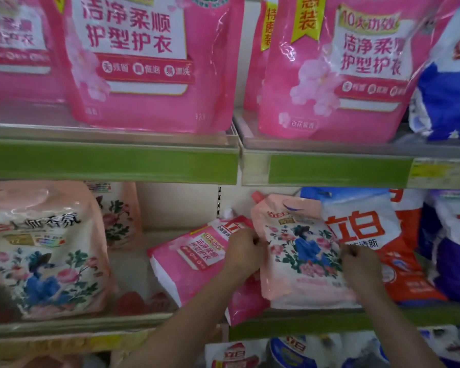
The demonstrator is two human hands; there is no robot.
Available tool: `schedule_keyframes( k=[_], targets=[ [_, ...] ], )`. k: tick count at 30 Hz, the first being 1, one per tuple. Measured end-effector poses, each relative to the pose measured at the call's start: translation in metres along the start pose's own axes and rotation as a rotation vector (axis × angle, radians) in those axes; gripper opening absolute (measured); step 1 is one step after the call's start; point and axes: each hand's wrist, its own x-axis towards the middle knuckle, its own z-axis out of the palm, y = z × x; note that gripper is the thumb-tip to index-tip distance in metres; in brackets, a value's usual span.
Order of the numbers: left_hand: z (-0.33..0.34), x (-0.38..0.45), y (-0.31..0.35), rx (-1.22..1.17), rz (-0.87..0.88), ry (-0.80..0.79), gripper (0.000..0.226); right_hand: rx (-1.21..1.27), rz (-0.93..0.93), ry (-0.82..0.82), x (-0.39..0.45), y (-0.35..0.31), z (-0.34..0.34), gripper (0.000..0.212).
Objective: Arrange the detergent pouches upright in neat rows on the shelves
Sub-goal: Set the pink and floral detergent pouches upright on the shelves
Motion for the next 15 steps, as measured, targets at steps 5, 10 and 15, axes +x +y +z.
schedule_keyframes(
  k=[5,10,15],
  targets=[
    [-0.027,0.026,-0.003,0.067,-0.036,0.014,0.033,0.114,0.076,0.007,-0.003,-0.015,0.018,0.026],
    [-0.050,0.039,-0.034,0.094,-0.103,0.023,0.023,-0.286,-0.043,-0.135,-0.012,-0.041,0.027,0.038],
    [-0.082,0.044,-0.078,0.363,-0.227,0.014,0.030,-0.540,-0.398,-0.029,-0.047,-0.076,0.033,0.037]
  ],
)
